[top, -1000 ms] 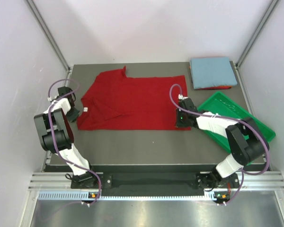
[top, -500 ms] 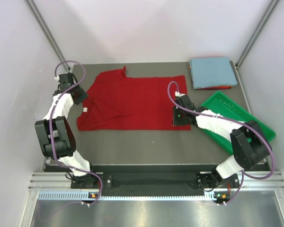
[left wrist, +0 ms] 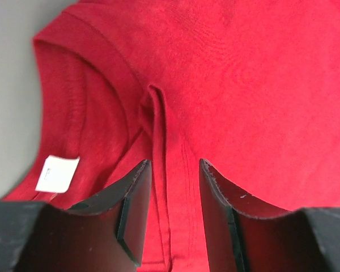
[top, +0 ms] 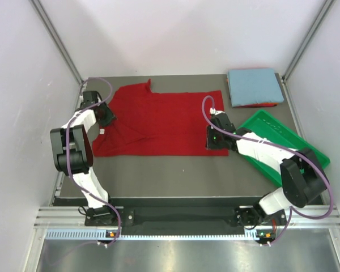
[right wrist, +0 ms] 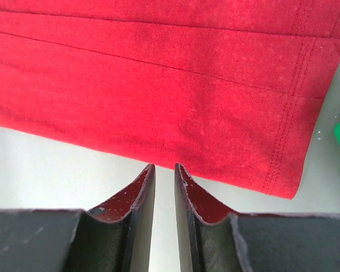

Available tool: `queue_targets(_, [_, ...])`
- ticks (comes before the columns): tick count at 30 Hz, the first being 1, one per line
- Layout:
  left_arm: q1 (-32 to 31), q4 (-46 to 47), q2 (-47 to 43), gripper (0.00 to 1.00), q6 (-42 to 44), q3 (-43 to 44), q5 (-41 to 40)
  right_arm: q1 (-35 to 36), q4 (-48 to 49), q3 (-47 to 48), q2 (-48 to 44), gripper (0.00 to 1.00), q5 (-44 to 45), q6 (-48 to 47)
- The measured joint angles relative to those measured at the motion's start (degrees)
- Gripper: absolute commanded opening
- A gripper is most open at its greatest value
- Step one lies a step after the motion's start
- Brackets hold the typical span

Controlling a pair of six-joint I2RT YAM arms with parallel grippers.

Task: Fold and stack the t-shirts
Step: Fold the tshirt

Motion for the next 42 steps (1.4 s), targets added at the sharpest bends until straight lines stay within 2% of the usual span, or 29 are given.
queue_targets(10, [-2.32,0.02,6.34,0.44,0.04,3.82,-3.08,0.00,0.07,0.00,-1.25,0.21,0.00,-0.09])
queue_targets(12, [-2.60,0.07,6.58,0.40,0.02,4.17,-3.82,0.00,0.04,0.00,-1.25,0.22,0.02,-0.13])
queue_targets(15, [-2.93,0.02,6.58,0.28,0.09,4.48,-5.18,0.00,0.07,0.02,-1.25,0.22,0.04,-0.37])
queue_targets(16, [-3.06,0.00,6.62,0.19,0.15,4.66,-5.64,0.00,0.07,0.02,-1.25,0.22,0.04,-0.46])
queue_targets(18, [-3.28,-0.09,6.62,0.11,0.33,5.20,-6.19,0.00,0.11,0.02,-1.25,0.22,0.04,-0.52])
queue_targets(19, [-3.30,-0.15,6.64,0.02,0.55,5.57,-6.36,0.00,0.13,0.04,-1.25,0.21,0.04,-0.55])
queue_targets(20, [-3.37,-0.33,6.64,0.00,0.68,6.03,-6.45,0.00,0.13,0.04,-1.22,0.22,0.07,-0.55])
queue_targets(26, [-4.11,-0.33,7.54,0.00,1.70,8.61,-6.01,0.00,0.61,0.83,-0.13,0.22,0.09,-0.57])
queue_targets(42, [-8.87,4.02,7.65,0.00,8.96,8.66,-2.54,0.00,0.90,1.92,1.92,0.22,0.44,-1.55])
